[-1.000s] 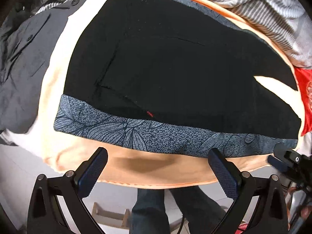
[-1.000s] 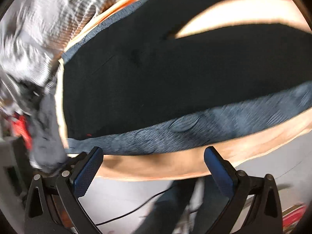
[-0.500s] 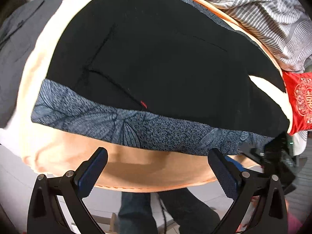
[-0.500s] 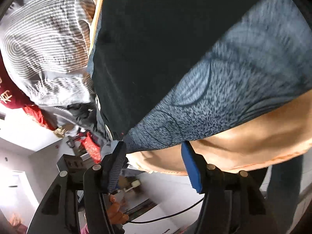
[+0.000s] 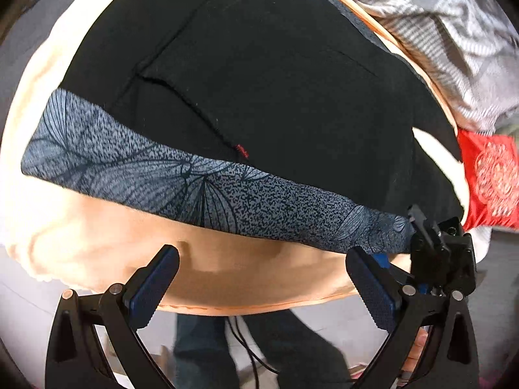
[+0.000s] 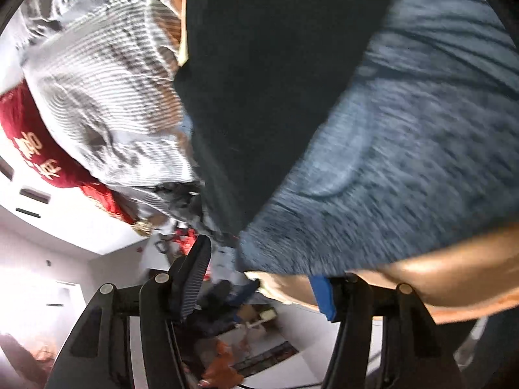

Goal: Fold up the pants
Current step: 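Grasp the grey waistband with the left gripper while the right gripper grasps the waistband too, then lift the waistband with both grippers and fold it over toward the trouser hems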

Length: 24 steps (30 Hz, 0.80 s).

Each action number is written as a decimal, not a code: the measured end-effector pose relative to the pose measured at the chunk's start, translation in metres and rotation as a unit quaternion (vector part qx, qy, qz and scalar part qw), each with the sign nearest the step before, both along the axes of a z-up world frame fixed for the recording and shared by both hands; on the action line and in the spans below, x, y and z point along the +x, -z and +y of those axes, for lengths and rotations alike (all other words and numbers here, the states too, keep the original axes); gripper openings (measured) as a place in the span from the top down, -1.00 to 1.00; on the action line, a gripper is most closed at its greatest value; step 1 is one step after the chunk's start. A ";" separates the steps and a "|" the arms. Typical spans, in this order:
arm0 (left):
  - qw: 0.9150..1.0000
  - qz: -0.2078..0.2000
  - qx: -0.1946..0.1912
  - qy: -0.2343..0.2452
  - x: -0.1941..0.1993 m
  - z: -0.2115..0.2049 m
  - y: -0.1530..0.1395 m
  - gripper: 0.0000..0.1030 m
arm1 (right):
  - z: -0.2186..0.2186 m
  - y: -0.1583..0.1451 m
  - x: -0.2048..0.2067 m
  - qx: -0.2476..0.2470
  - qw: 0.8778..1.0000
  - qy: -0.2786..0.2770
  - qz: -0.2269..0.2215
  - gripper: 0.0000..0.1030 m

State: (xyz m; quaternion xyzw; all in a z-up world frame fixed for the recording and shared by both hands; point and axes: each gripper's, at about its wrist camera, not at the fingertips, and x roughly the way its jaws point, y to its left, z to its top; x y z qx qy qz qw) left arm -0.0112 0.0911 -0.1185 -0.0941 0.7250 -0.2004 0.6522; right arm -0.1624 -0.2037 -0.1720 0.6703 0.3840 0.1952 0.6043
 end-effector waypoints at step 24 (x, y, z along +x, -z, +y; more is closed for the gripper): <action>0.989 -0.027 -0.019 -0.143 0.057 0.043 -0.025 0.49 | -0.005 -0.056 0.018 0.009 1.000 -0.024 0.007 0.74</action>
